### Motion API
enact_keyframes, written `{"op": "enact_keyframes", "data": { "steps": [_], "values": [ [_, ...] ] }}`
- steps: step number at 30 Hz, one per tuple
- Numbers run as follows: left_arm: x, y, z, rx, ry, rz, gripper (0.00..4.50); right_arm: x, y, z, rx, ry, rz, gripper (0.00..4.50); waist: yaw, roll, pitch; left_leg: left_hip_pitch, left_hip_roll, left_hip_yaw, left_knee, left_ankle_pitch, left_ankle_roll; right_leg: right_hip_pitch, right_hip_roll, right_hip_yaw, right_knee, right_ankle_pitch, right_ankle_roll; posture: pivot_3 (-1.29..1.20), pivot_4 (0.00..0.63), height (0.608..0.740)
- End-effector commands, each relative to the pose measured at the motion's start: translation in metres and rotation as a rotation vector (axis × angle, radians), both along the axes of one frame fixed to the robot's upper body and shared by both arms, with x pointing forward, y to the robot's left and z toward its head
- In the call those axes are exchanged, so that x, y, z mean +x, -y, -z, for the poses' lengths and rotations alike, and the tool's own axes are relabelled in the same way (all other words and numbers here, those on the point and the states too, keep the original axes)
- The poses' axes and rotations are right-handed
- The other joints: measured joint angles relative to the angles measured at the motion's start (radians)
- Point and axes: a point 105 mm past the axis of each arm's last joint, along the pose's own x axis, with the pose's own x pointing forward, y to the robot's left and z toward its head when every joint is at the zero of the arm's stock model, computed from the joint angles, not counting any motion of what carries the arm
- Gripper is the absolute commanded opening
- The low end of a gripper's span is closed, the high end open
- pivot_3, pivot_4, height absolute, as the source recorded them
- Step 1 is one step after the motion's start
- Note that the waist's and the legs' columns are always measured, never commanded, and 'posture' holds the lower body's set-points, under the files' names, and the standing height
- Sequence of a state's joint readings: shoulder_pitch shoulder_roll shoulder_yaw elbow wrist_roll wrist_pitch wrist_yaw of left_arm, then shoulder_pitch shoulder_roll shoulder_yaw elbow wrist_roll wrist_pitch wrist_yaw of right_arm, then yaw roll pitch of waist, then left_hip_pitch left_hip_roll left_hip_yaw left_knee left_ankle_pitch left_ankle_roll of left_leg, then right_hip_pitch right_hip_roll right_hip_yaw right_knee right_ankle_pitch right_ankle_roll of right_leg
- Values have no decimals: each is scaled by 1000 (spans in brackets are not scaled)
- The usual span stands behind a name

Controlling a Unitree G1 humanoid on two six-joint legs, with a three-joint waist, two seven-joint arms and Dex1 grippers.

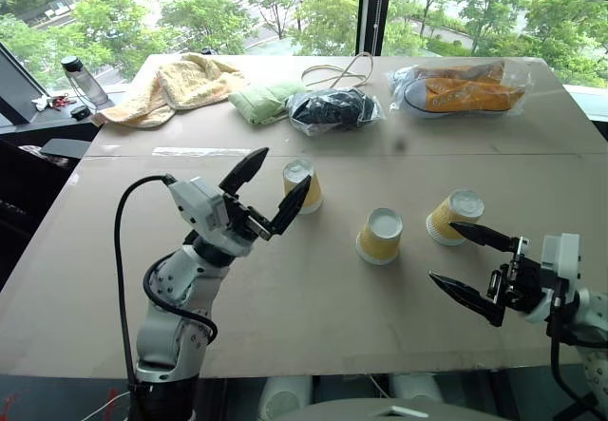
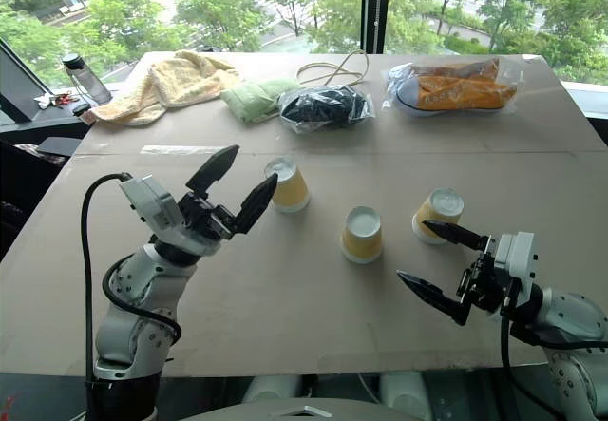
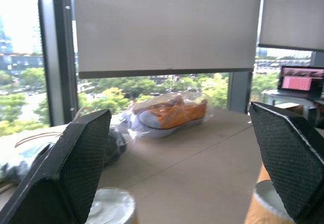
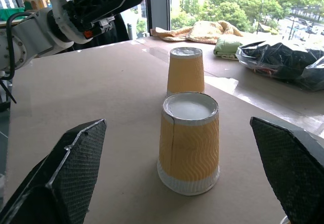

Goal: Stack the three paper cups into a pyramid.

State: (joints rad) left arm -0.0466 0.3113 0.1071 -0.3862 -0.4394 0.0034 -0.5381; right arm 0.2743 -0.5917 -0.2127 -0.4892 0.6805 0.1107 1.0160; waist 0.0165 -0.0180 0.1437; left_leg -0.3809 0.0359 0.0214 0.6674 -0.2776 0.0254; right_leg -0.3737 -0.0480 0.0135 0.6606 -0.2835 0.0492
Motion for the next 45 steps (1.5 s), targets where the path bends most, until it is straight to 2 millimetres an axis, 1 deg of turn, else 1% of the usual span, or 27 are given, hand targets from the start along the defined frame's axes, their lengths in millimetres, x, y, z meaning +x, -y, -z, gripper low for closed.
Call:
{"op": "enact_keyframes", "data": {
  "steps": [1, 2, 4, 7, 9, 14, 19, 25, 28, 29, 31, 33, 34, 43, 44, 45],
  "values": [
    [29, -8, 11, 64, -52, -158, 4448, 3, -2, -13, 22, 40, -15, 4500, -2, 0, 0, 0, 0, 0, 0, 0, 0, 0, 0, 0, 0, 0, 0, 0, 150, 740],
    [36, -7, 16, 66, -77, -174, 4448, 4, -3, -14, 27, 46, -16, 4500, -2, -1, 0, 0, 0, 0, 0, 0, 0, 0, 0, 0, 0, 0, 0, 0, 150, 740],
    [42, -6, 20, 66, -98, -188, 4448, 5, -3, -16, 31, 51, -17, 4500, -2, -1, 0, 0, 0, 0, 0, 0, 0, 0, 0, 0, 0, 0, 0, 0, 150, 740],
    [53, 6, 37, 84, -152, -153, 4448, 6, -6, -20, 47, 67, -11, 4500, -2, -1, 0, -1, 0, 0, -1, 0, 0, -1, 0, -1, -1, 0, 0, 0, 150, 740],
    [58, 12, 43, 105, -156, -138, 4448, 5, -7, -22, 49, 74, -7, 4500, -2, -1, 0, -1, 1, 0, -1, 0, 0, -2, 1, -1, 0, 0, 0, 0, 150, 740],
    [59, 21, 48, 121, -165, -71, 4448, 4, -8, -24, 54, 79, 7, 4500, -4, -1, 0, -1, 1, 0, -1, 0, 0, -2, 0, 0, 0, 0, 0, 0, 150, 740],
    [62, 20, 55, 164, -187, -64, 4448, 3, -9, -26, 56, 83, 19, 4500, -3, -1, 0, -2, 1, 0, -1, 0, 0, -2, 0, 0, 0, 0, 0, 0, 150, 740],
    [66, 19, 56, 191, -176, -83, 4448, 4, -10, -26, 55, 84, 19, 4500, -3, -1, 0, -2, 1, 1, -1, 0, 0, -2, 0, 0, 0, 0, 0, 0, 150, 740],
    [64, 22, 55, 190, -168, -62, 4448, 4, -9, -25, 55, 81, 21, 4500, -3, -1, 0, -2, 1, 1, -1, 0, 0, -2, 0, 0, 0, 0, 0, 0, 150, 740],
    [64, 22, 55, 187, -165, -63, 4220, 4, -9, -25, 55, 81, 22, 4500, -3, -1, 0, -2, 1, 1, -1, 0, 0, -2, 0, 0, 0, 0, 0, 0, 150, 740],
    [64, 22, 55, 184, -164, -66, 3598, 3, -9, -25, 55, 80, 21, 4500, -3, -1, 0, -2, 1, 0, -1, 0, 0, -2, 0, 0, 0, 0, 0, 0, 150, 740],
    [64, 23, 55, 187, -167, -64, 2673, 3, -9, -25, 55, 78, 20, 4500, -3, -1, 0, -2, 1, 0, -1, 0, 0, -2, 0, 0, 0, 0, 0, 0, 150, 740],
    [64, 23, 56, 197, -170, -69, 2391, 3, -9, -25, 55, 77, 19, 4500, -3, -1, 0, -2, 1, 0, -1, 0, 0, -2, 0, 0, 0, 0, 0, 0, 150, 740],
    [62, 23, 54, 178, -158, -65, 2391, 2, -10, -24, 53, 70, 18, 4500, -3, -1, 0, -2, 1, 0, -1, 0, 0, -2, 0, 0, 0, 0, 0, 0, 150, 740],
    [61, 23, 52, 164, -153, -53, 2391, 1, -10, -24, 53, 70, 18, 4500, -3, -1, 0, -2, 1, 0, -1, 0, 0, -2, 0, 0, 0, 0, 0, 0, 150, 740],
    [54, 27, 48, 152, -136, -7, 2391, 1, -9, -24, 53, 69, 20, 4500, -3, -1, 0, -2, 1, 0, -1, 0, 0, -2, 0, 0, 0, 0, 0, 0, 150, 740]
  ]
}}
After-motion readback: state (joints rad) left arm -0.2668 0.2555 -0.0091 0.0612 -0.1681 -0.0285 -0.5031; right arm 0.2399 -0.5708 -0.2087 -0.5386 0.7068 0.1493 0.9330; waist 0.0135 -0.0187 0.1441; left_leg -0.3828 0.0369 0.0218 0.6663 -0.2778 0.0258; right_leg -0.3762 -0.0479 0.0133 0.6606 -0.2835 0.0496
